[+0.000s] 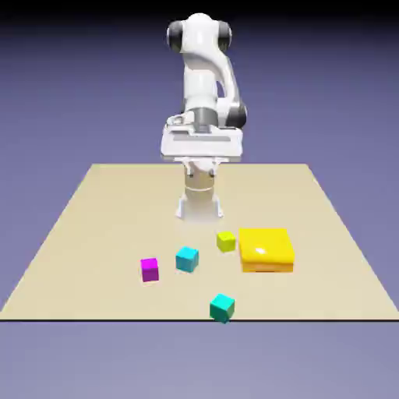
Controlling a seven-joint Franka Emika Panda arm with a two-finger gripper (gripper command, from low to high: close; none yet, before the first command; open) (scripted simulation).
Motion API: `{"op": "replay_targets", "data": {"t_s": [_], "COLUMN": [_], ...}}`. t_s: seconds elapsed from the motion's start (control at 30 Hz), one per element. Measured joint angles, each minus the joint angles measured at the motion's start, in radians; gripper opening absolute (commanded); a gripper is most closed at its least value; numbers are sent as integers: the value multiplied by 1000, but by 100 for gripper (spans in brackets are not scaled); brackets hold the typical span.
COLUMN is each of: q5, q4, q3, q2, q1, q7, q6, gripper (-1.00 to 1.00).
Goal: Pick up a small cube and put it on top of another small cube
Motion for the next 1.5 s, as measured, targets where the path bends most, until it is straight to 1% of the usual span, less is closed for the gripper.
{"op": "replay_targets", "data": {"t_s": [0.4,0.47,0.73,0.77,0.83,1.13,1.17,1.4,1.43,1.5], "q5": [82,84,41,39,38,84,84,17,17,21], "q4": [-101,-103,-69,-67,-67,-103,-103,147,147,144], "q3": [112,114,70,68,68,114,114,-18,-18,-11], "q2": [435,443,733,747,747,443,443,464,464,536], "q1": [-225,-230,-197,-195,-195,-229,-229,-395,-379,-397], "q7": [249,254,281,282,283,254,254,189,189,186], "q6": [-238,-243,12,24,25,-243,-243,-474,-474,-399], "gripper": [0,0,0,-100,-100,-100,-100,-100,-100,-100]}}
